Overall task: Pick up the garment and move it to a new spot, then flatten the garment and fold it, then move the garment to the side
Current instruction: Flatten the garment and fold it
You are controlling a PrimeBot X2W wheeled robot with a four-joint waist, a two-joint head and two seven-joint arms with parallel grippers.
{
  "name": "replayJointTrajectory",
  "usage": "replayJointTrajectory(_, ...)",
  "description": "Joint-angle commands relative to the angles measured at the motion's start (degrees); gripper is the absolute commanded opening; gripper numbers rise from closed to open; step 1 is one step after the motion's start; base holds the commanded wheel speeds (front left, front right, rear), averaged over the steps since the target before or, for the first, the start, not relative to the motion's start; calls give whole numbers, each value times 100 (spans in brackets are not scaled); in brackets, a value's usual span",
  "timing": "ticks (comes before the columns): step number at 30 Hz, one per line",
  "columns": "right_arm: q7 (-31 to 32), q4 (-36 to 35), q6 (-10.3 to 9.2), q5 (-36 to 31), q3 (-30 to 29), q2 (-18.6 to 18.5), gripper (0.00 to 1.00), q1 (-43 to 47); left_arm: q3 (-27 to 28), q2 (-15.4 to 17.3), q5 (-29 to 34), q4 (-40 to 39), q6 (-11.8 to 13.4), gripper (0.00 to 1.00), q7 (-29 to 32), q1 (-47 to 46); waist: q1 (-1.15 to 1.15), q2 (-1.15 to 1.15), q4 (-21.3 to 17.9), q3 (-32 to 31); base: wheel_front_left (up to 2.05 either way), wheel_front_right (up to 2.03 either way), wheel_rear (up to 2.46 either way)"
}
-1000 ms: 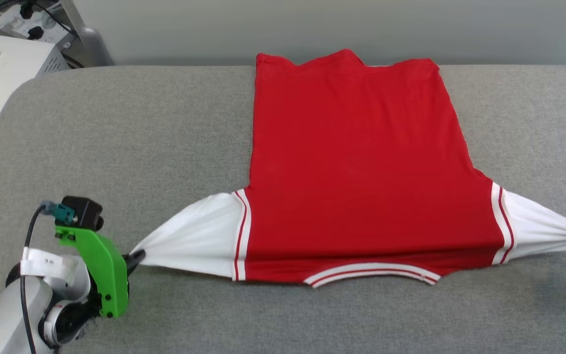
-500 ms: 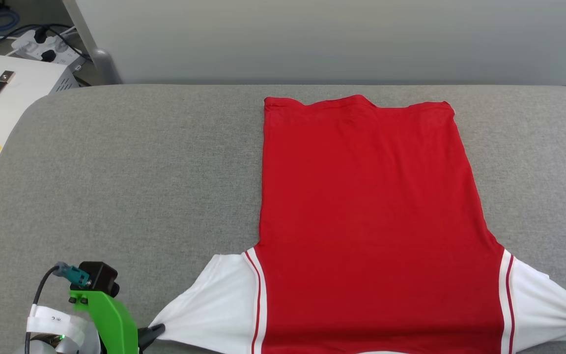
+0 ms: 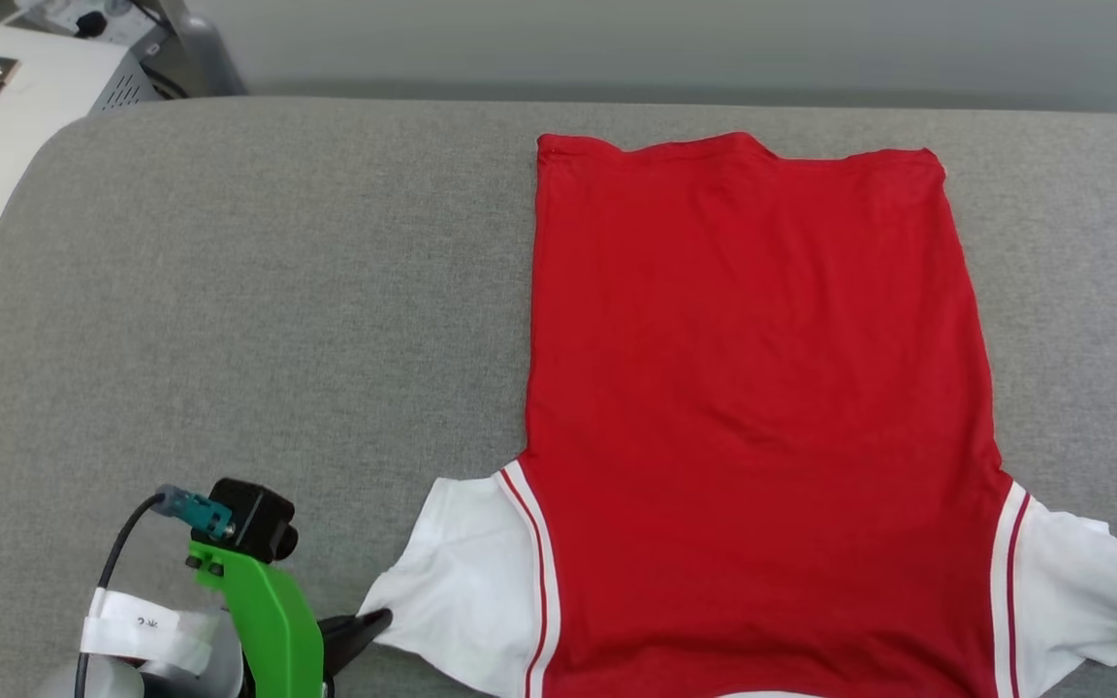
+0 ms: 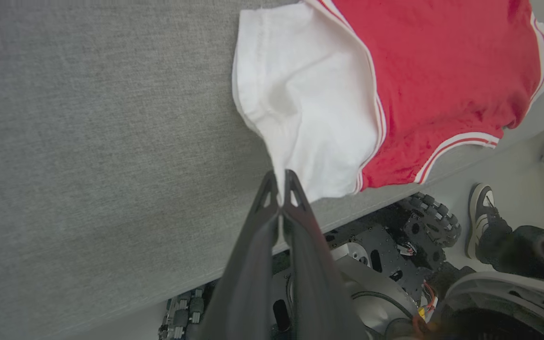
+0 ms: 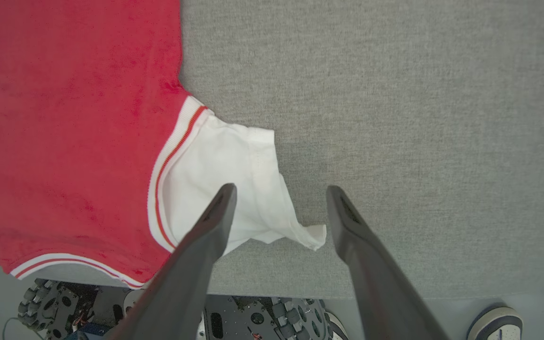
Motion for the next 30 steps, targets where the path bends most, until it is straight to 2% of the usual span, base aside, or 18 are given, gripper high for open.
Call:
replayJointTrajectory(1, 72, -159, -45, 21, 32, -32, 100, -295, -22, 98, 136, -169, 38, 0, 45, -116, 0, 0, 166, 396, 0, 0, 0)
replayJointTrajectory(6, 411, -502, -45, -13, 135, -41, 100, -1253, -98, 206, 375, -849, 163, 0, 147, -170, 0, 0, 386, 956, 0, 0, 0)
replayJointTrajectory(11, 770, -299, -45, -241, 292, -91, 100, -2322, -145, 247, 608, -1319, 233, 0, 183, -286, 0, 0, 636, 1506, 0, 0, 0)
replayJointTrajectory(15, 919, 158, -45, -492, 431, -181, 100, -3203, -181, 236, 775, -1615, 250, 0, 183, -401, 0, 0, 864, 1923, 0, 0, 0)
replayJointTrajectory(21, 809, 1063, -45, -894, 635, -434, 100, -4344, -267, 141, 989, -1839, 196, 0, 146, -599, 0, 0, 1231, 2409, 0, 0, 0)
replayJointTrajectory(30, 571, 1998, -45, -1257, 831, -684, 100, -5230, -409, -70, 1118, -1808, 75, 0, 50, -775, 0, 0, 1532, 2759, 0, 0, 0)
